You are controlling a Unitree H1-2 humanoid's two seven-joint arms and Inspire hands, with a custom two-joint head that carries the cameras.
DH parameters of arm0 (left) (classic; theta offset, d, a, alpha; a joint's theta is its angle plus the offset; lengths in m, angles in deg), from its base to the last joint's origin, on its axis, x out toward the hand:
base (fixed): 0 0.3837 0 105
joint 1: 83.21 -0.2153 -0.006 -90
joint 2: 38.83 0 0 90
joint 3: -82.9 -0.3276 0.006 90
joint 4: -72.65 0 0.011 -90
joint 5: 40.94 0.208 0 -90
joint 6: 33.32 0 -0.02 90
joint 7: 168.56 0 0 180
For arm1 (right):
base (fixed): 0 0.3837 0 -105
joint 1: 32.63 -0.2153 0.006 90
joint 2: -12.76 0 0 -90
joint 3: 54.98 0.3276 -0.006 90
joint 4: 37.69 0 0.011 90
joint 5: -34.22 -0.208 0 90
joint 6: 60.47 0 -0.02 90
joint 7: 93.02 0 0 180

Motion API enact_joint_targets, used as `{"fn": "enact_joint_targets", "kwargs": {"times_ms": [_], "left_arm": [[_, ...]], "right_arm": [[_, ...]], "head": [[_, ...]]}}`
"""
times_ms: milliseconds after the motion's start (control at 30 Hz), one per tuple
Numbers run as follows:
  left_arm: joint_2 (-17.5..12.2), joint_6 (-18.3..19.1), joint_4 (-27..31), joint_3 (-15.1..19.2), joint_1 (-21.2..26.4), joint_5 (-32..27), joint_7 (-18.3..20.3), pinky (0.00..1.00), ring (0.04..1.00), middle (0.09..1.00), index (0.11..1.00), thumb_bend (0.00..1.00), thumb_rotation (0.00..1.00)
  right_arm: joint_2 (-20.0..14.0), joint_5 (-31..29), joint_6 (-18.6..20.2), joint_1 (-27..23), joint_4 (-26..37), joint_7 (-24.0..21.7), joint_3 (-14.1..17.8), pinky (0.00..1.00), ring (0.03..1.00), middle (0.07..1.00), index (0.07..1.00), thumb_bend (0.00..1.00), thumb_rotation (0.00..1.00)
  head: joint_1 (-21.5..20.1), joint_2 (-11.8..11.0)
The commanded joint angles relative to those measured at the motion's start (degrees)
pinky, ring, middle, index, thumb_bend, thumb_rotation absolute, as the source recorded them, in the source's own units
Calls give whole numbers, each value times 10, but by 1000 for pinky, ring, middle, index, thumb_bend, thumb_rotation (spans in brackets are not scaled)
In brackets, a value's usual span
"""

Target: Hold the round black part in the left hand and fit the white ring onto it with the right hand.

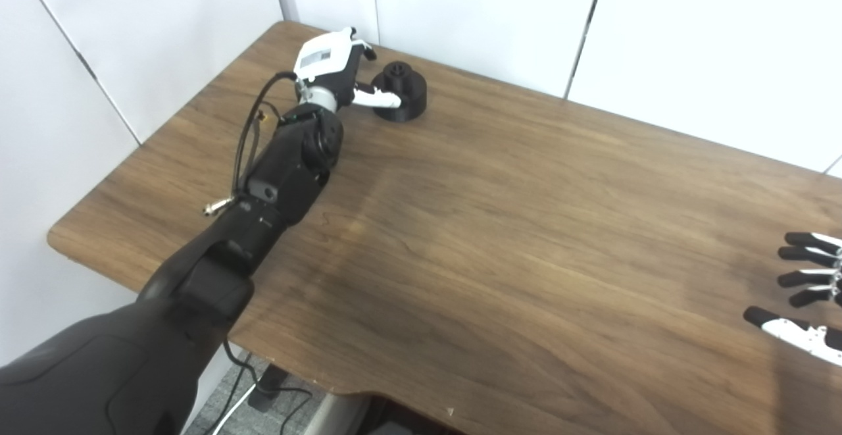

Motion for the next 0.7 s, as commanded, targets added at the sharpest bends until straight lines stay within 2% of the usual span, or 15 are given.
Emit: {"fn": "enact_joint_targets", "kwargs": {"times_ms": [0, 200, 667], "left_arm": [[-20, -9, 1, -1, 38, 2, -14, 1000, 1000, 1000, 776, 1000, 513], [-19, -12, -27, -16, 52, 6, -21, 1000, 1000, 1000, 785, 1000, 521], [-8, -10, -64, -33, 73, -4, -27, 1000, 1000, 1000, 774, 1000, 450]], "right_arm": [[-12, -9, -14, -16, 21, 4, 10, 447, 571, 691, 715, 724, 70], [-12, -12, -8, -13, 27, 2, 13, 453, 576, 699, 718, 726, 65], [-13, -10, -1, -7, 37, 3, 14, 459, 579, 704, 712, 721, 51]], "head": [[0, 1], [-2, 2], [-11, 5]]}}
